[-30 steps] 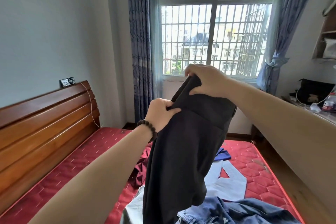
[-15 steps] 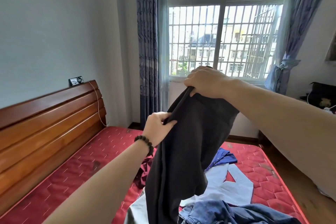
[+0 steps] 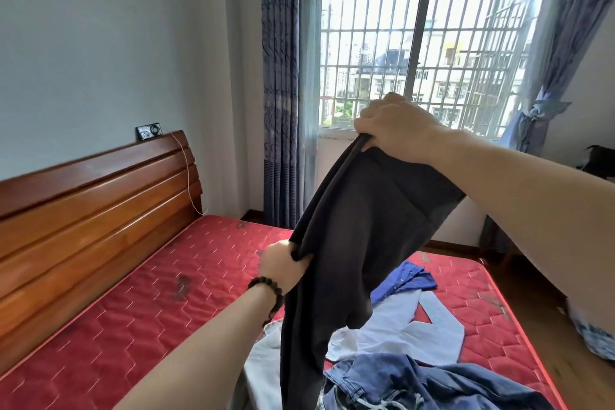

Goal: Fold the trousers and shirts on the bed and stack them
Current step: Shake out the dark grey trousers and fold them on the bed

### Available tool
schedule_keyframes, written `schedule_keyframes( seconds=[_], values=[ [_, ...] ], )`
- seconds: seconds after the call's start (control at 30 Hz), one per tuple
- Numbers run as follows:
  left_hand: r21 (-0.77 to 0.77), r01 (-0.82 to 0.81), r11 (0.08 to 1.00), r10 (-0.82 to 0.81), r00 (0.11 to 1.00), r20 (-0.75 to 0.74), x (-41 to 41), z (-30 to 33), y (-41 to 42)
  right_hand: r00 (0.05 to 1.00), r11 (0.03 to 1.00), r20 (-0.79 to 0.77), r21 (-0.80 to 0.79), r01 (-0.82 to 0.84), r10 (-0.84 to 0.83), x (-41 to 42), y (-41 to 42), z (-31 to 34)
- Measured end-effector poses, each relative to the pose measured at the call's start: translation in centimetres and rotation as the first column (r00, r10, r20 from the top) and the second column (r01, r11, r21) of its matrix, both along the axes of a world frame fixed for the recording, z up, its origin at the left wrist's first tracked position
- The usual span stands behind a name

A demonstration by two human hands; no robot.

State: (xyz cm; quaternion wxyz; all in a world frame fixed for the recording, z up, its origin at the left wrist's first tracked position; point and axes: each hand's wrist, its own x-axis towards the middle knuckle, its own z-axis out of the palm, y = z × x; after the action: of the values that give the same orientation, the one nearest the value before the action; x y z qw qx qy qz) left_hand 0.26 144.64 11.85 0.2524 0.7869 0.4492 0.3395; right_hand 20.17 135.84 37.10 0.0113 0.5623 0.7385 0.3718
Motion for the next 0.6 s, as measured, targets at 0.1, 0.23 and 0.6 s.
schedule_keyframes(
  seconds=[0.1,0.23,0.6],
  values=[
    [-0.056,-0.037,0.998,0.040,0.998,0.045,-1.3,0.1,0.9,0.998,0.999,-0.038,-0.001,0.051,-0.051,1.6,-0.5,0.0],
    [0.073,-0.156,0.985,0.147,0.982,0.117,-5.3,3.4,2.8,0.991,0.997,-0.117,0.018,0.069,-0.066,3.3,-0.3,-1.2],
    [0.459,-0.448,0.767,0.506,0.863,-0.002,-23.4,9.7,1.9,0.928,0.977,-0.320,0.154,-0.147,0.190,-6.4,6.2,-6.4]
  ],
)
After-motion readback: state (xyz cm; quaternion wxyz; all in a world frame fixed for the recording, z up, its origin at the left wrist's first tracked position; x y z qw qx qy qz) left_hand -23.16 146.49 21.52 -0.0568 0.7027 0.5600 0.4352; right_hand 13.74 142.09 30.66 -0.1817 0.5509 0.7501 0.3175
